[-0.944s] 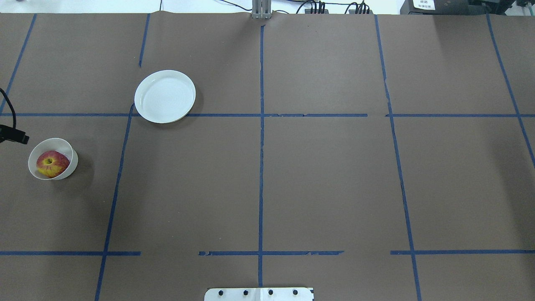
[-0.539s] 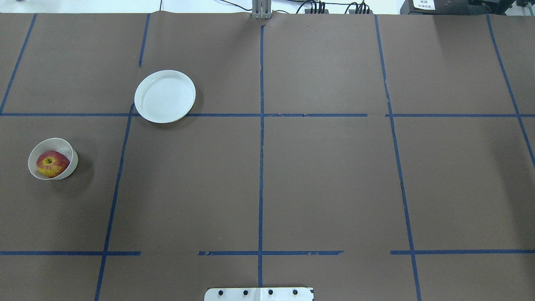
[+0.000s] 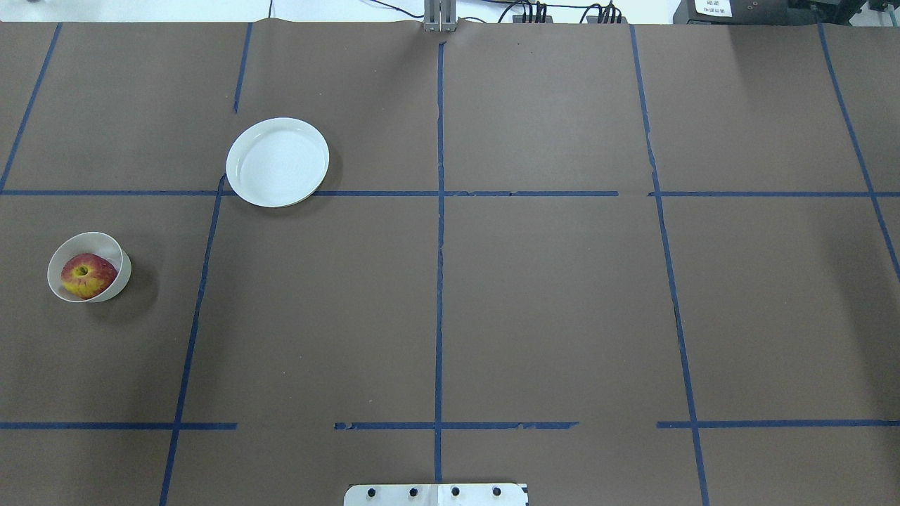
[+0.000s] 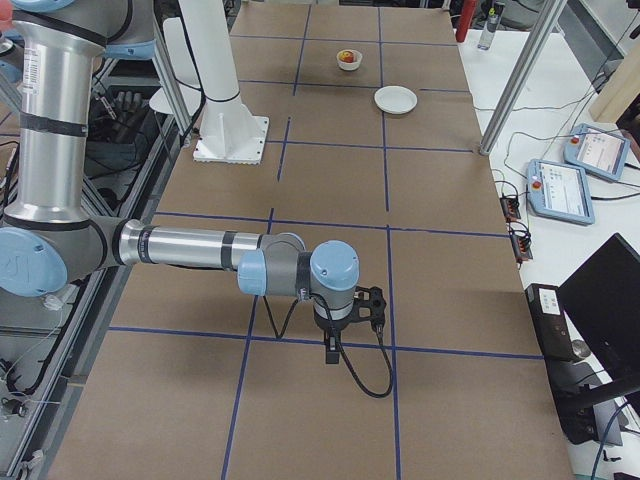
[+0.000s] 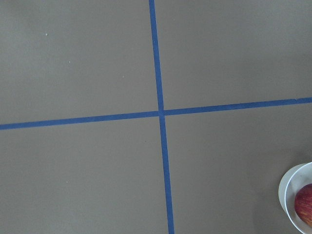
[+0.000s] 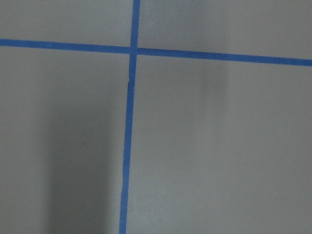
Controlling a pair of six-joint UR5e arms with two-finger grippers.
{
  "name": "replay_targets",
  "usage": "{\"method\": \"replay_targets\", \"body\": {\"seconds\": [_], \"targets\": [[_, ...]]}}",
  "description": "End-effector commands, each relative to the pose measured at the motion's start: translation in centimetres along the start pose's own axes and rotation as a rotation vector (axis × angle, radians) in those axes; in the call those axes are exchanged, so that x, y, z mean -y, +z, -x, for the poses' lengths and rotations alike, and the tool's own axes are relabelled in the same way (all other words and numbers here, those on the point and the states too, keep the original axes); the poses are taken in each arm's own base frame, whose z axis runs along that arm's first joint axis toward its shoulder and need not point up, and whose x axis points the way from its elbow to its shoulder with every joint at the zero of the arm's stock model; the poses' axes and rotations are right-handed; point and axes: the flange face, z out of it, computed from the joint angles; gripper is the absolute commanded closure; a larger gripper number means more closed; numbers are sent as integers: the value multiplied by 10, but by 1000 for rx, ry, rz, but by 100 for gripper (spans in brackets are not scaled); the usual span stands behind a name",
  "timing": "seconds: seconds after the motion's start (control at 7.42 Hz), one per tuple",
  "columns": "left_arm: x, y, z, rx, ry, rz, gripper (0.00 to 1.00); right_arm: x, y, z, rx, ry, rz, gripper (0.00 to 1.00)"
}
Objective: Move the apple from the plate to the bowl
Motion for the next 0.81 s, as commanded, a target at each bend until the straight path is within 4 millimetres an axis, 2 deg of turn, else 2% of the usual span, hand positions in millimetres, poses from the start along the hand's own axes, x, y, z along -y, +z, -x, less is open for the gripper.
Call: {"method": "replay_targets", "body": {"seconds": [0.0,0.27,0.67], "targets": [[-25,10,11,-6,14,27,0,0,0,1,0,-1,1,0],[-19,6,7,-6,30,13,0,0,1,0,1,0,2,0],[-17,11,11,-5,26,18,0,0,0,1,0,-1,1,0]]}}
